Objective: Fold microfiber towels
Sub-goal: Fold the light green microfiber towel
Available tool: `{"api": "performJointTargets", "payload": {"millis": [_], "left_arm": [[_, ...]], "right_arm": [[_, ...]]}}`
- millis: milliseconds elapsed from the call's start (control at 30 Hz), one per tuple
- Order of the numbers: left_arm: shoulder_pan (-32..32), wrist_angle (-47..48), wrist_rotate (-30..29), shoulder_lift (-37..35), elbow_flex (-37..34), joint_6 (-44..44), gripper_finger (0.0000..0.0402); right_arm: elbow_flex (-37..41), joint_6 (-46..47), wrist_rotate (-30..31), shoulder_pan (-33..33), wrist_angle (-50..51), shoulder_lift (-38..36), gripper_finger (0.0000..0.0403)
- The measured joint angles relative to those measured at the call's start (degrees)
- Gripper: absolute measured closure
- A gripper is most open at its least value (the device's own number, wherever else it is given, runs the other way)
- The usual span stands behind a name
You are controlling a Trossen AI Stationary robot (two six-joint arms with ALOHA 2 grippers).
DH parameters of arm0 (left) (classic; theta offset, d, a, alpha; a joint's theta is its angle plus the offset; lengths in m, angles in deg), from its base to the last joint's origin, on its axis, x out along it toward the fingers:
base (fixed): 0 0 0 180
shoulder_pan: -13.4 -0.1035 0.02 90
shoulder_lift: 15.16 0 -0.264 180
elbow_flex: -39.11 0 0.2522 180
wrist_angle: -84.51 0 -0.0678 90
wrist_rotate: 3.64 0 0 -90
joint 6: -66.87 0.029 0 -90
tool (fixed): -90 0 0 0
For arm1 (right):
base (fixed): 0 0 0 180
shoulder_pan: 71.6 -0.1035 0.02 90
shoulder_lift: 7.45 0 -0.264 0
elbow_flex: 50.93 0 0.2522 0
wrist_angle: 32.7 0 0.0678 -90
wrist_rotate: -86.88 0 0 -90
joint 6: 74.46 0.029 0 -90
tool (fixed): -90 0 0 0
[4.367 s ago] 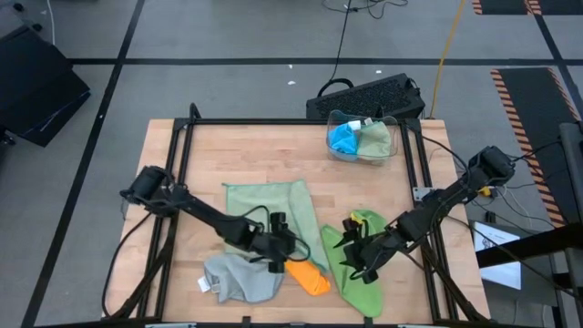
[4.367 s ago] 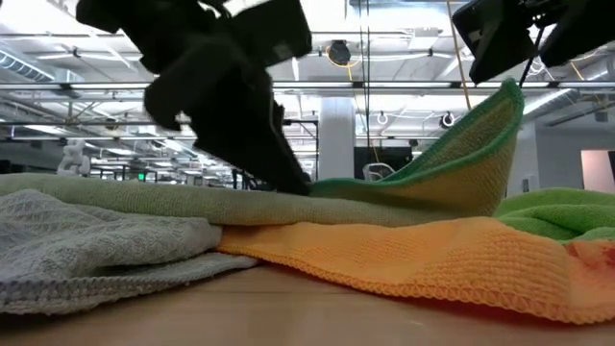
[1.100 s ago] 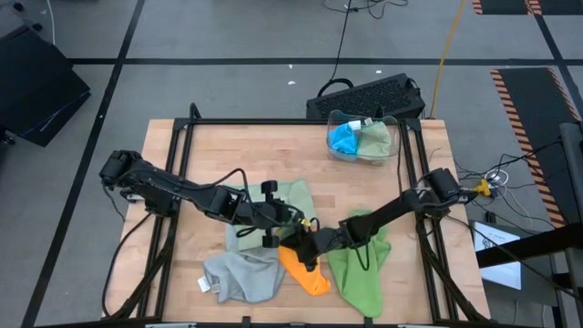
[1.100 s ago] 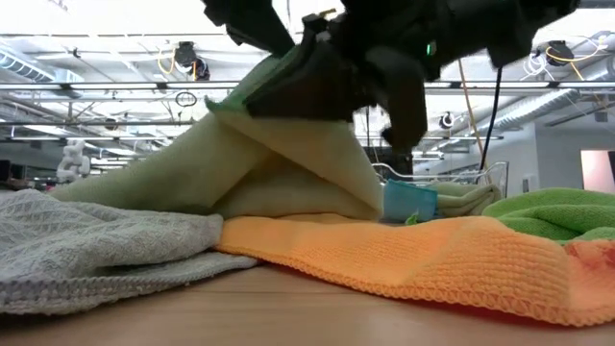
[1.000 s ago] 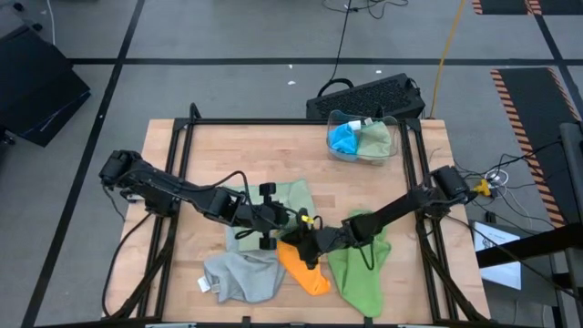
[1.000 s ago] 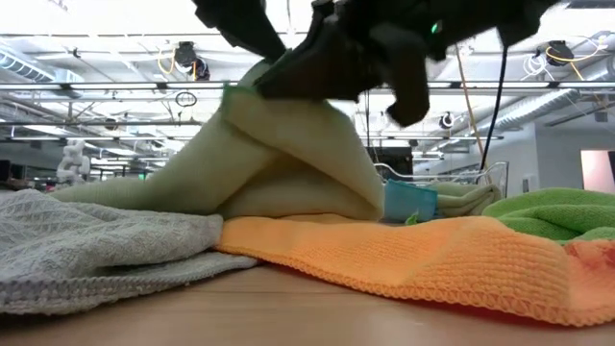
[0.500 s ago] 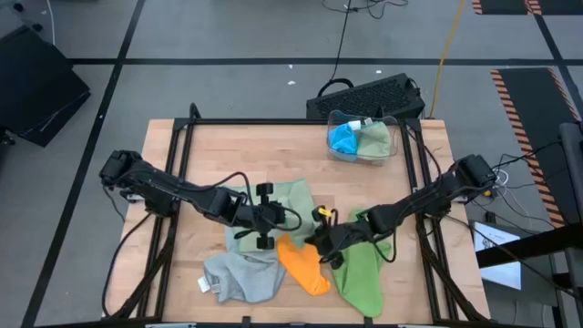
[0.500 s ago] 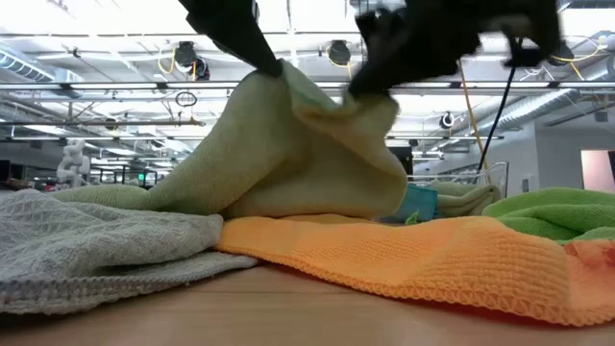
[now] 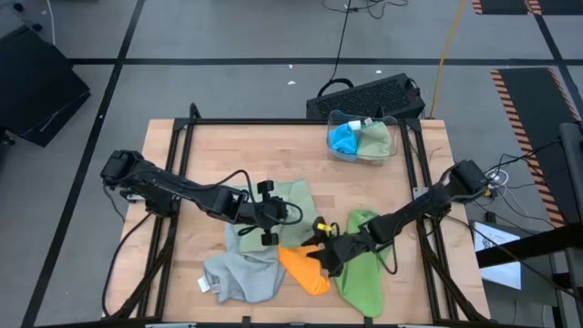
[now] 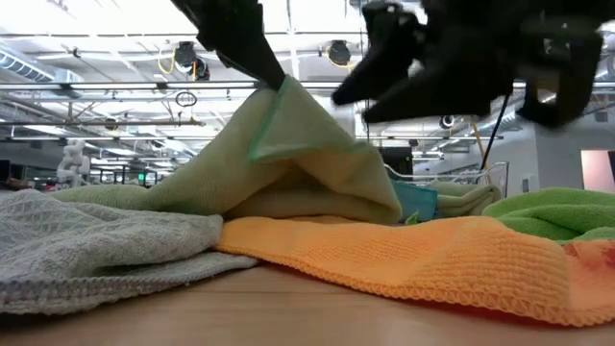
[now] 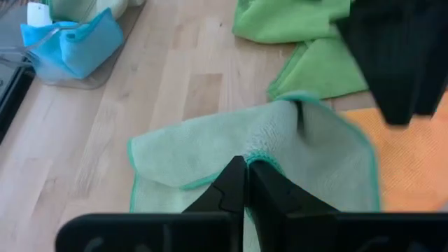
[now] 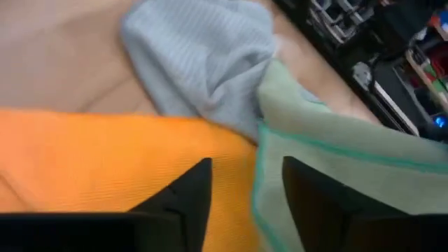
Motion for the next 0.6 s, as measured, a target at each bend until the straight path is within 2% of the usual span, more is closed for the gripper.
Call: {"api": "performJointTargets", "payload": {"millis": [100,200,333,433,600], "left_arm": [[-0.43,0.18,0.04,0.00,0.00,0.00,0.0387],[-0.81,0.17,0.04,0.00,0.00,-0.03,0.0397],[-1.03,0.18,0.04,0.00,0.00,-0.20,0.0387],[-1.01,0.17,0.07,0.00,0.00,-0.16,0.0383],[-1.01,0.16,0.07,0.00,0.00,0.02,0.0397]], "right_arm": [[0.00,-3.30,1.70,-0.23,-3.57,4.21,0.0207],[0.00,-6.13,8.19,-0.67,-11.73,7.86,0.0203],[-0.24,-8.91,8.81,-0.59,-21.47,11.81,0.0205],[-1.72,-10.25,11.41,-0.04,-25.06,14.99,0.0206],[-5.53,-14.12,11.88,1.93,-25.80,19.55,0.0221]]}}
